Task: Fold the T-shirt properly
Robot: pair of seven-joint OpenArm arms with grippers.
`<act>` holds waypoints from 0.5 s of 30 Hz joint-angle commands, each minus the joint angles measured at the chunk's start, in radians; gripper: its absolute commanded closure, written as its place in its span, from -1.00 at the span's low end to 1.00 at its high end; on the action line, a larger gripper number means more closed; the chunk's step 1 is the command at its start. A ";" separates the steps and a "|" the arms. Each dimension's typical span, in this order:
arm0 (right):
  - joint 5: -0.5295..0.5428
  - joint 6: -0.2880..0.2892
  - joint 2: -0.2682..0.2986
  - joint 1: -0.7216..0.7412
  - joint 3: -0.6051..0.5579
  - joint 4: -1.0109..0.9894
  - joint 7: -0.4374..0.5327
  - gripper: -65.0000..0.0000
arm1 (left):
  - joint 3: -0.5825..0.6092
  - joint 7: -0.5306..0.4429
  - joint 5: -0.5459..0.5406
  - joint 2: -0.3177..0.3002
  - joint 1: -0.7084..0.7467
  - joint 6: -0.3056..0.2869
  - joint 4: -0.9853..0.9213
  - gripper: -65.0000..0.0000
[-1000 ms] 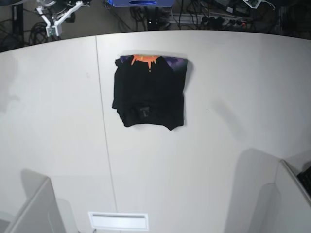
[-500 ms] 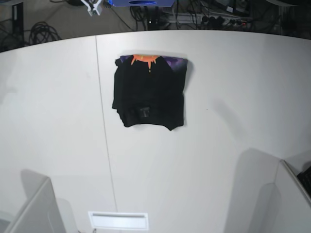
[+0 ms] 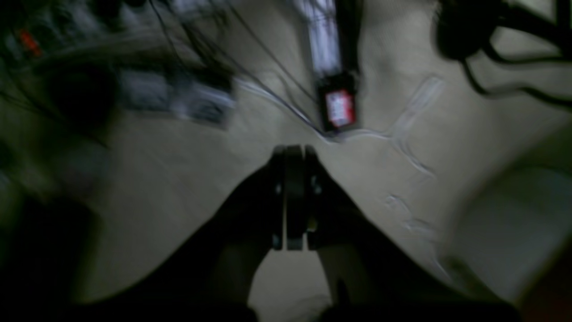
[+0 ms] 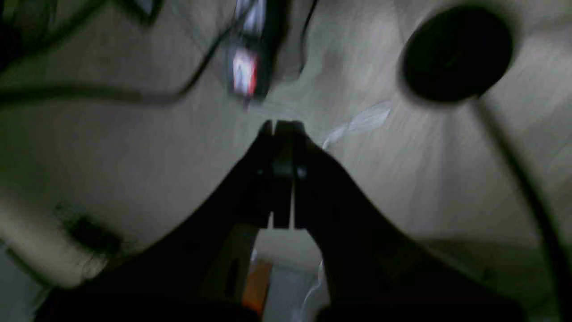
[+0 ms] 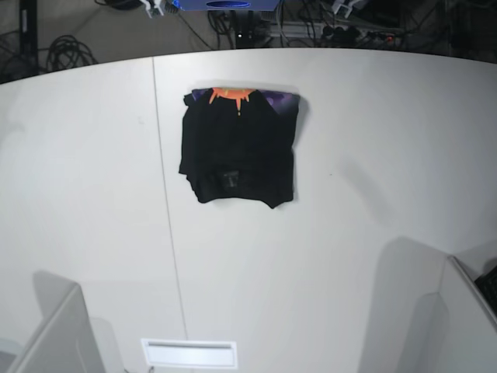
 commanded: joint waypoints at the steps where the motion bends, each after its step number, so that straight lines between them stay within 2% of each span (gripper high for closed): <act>1: -0.001 0.005 -0.002 0.003 -0.013 0.001 0.012 1.00 | 0.022 -0.019 -0.009 -0.002 -0.007 0.031 -0.030 1.00; 3: -0.001 0.005 -0.002 0.022 -0.039 0.000 0.010 1.00 | 0.040 -0.036 -0.009 0.030 -0.040 0.071 -0.077 1.00; 8: -0.001 0.005 0.001 0.020 -0.119 0.000 0.013 1.00 | 0.039 -0.041 -0.010 0.045 -0.067 0.076 -0.097 1.00; 15: 0.001 0.003 0.000 0.019 -0.120 0.000 0.013 1.00 | 0.048 -0.043 -0.001 0.044 -0.064 0.077 -0.096 1.00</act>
